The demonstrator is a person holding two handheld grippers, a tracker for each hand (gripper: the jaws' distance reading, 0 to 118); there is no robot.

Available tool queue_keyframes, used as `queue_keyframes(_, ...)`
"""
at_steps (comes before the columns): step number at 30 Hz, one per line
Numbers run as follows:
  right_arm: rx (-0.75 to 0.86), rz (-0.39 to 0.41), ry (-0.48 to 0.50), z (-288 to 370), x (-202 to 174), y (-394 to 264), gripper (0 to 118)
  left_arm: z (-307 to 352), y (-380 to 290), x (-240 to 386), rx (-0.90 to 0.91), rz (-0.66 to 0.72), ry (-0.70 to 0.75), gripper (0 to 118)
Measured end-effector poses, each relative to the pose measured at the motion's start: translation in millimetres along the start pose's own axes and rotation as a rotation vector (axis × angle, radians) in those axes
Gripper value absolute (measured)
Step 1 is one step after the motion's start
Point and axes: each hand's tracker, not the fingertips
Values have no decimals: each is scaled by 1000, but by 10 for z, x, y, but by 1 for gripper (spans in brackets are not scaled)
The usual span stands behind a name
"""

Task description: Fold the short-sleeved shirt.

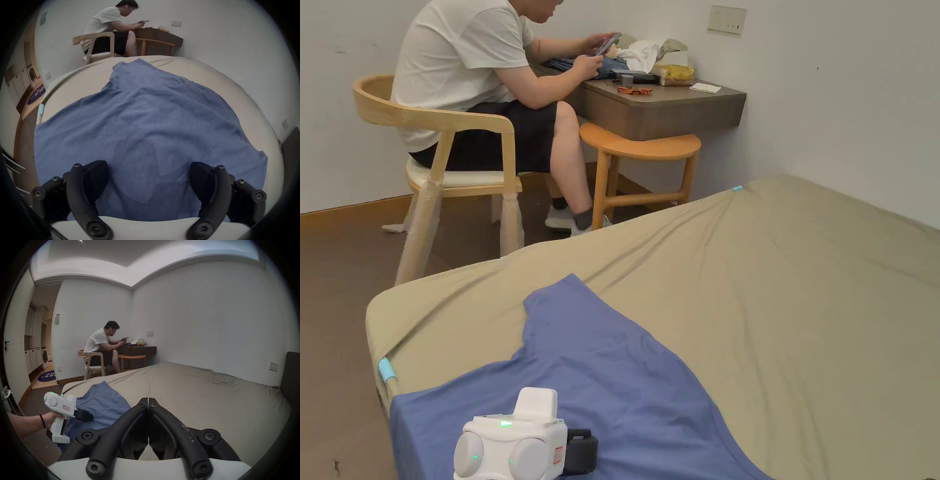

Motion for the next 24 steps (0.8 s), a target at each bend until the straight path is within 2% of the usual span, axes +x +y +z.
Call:
queue_keyframes(1,-9,-2,-6,2,11,-29,1,-38,-9,46,-15,-15,22,92)
queue_keyframes(2,-28,-15,-17,4,28,-64,1,-31,-32,77,-4,-30,21,80)
queue_keyframes(3,-42,-30,-22,9,45,-97,1,5,-45,78,7,-28,11,58)
queue_keyframes(4,-59,-51,-30,20,67,-144,1,78,-45,97,22,-24,-15,42)
queue_keyframes(5,-77,-65,-39,38,89,-188,1,136,-29,135,30,-38,3,35)
queue_keyframes(6,-91,-71,-46,49,106,-221,1,166,-18,163,32,-55,24,35)
queue_keyframes(7,-104,-72,-53,64,124,-251,1,193,-14,149,31,-65,62,12)
queue_keyframes(8,-114,-73,-63,86,143,-276,1,212,-7,151,29,-54,75,2)
queue_keyframes(10,-123,-82,-75,152,194,-304,1,233,37,114,14,24,33,2)
queue_keyframes(14,-117,-103,-120,347,344,-308,1,471,121,-69,68,297,-62,2)
queue_keyframes(16,-108,-111,-156,451,433,-300,1,611,178,-126,108,389,-126,2)
queue_keyframes(18,-96,-115,-192,565,525,-296,1,762,245,-50,122,379,-174,2)
queue_keyframes(21,-77,-116,-248,754,644,-314,1,930,305,231,158,256,-221,2)
queue_keyframes(24,-60,-142,-304,1006,754,-349,1,1039,315,603,172,261,-266,2)
